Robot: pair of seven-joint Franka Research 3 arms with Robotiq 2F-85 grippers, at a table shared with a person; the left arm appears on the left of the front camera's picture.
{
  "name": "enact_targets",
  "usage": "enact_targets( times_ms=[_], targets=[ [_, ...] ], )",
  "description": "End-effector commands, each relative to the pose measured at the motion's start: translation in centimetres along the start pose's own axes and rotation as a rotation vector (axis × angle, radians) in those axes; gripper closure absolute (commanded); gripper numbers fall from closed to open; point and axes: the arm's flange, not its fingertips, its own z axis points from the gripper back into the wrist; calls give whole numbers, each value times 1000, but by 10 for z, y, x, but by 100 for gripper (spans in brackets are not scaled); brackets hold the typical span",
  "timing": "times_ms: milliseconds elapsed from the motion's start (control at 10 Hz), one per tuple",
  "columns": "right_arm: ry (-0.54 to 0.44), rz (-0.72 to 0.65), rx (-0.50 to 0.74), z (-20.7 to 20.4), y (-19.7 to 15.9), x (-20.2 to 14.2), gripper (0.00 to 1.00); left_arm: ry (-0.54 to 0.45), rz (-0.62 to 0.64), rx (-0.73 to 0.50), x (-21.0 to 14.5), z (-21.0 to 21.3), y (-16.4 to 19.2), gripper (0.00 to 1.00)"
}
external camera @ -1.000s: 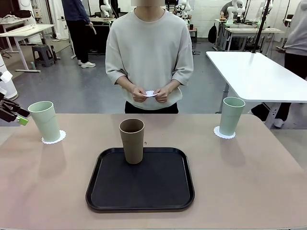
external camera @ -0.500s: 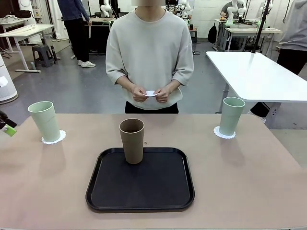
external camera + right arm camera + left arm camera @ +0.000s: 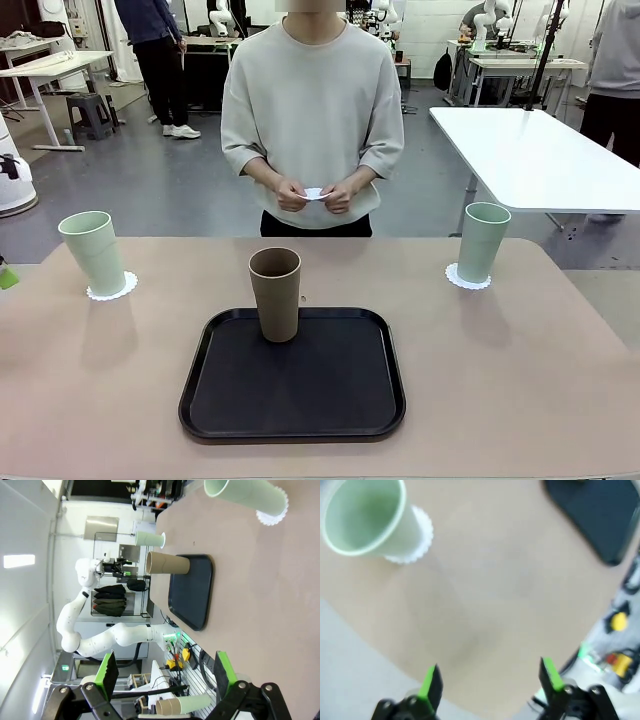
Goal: Place coasters on the table and set cups on them.
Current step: Take one Reusable plastic cup from the Flat Tray and place it on a coaster set by the human.
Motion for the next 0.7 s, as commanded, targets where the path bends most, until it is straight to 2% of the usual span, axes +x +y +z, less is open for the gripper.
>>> enact_targets(
  times_ms=[0,200,400,500,600],
  targets=[
    [-2,-15,-1,1,1,0,0,106,56,143,11,4,-37,0],
    [-2,-15,-1,1,1,0,0,115,65,182,28,13,-53,0],
    [-2,-15,-1,1,1,0,0,10,26,154,24,22,-52,0],
    [-2,-15,-1,1,1,0,0,92,50,171,31,19,-56,0],
    [-2,-15,-1,1,1,0,0,92,50,171,31,19,-56,0]
  ],
)
